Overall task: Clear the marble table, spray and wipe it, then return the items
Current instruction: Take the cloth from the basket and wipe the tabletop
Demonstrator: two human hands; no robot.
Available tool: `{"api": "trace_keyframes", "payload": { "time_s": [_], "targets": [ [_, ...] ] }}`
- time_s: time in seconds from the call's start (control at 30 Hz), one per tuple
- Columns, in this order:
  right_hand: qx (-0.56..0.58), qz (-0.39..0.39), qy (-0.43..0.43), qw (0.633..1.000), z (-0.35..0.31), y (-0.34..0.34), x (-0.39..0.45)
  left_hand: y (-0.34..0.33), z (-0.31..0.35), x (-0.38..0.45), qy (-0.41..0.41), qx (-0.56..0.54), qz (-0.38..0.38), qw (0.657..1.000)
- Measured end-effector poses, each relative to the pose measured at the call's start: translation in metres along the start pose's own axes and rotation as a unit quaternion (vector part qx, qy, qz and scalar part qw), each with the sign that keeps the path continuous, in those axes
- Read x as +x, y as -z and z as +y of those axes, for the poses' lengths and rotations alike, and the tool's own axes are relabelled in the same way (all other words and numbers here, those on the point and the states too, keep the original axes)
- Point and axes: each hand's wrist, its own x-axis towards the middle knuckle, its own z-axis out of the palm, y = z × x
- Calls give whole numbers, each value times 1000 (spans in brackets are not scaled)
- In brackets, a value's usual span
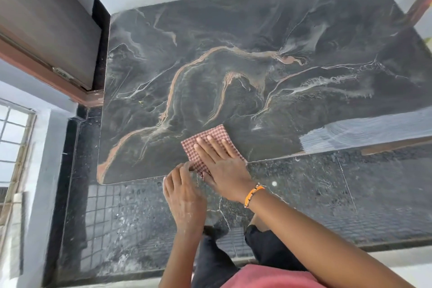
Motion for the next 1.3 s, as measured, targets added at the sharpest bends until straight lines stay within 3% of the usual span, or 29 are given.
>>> {"api": "trace_keyframes", "payload": {
  "time_s": [0.07,0.17,0.33,0.5,0.67,0.77,1.0,1.1,1.3],
  "targets": [
    [-22,0,40,999,25,1,-10,-3,10,-2,5,9,-7,1000],
    [-15,-1,7,1000,74,4,-35,-11,30,-1,-27,35,-23,999],
    [31,8,-151,988,166,18,-88,-24,69,-2,-81,71,-62,992],
    [80,34,-347,934,268,26,-149,-34,80,-12,-116,97,-88,985],
    [109,83,-420,897,274,23,-164,-36,75,-12,-107,104,-92,985],
    [110,68,-381,915,232,17,-147,-35,78,-12,-96,83,-96,987],
    [92,26,-141,985,92,0,-73,-39,72,-7,-113,101,-97,984],
    [39,7,-87,995,81,-4,-60,-42,73,-6,-125,118,-91,981],
    [23,28,-69,997,117,-1,-81,-41,85,-13,-130,134,-99,978]
  ]
}}
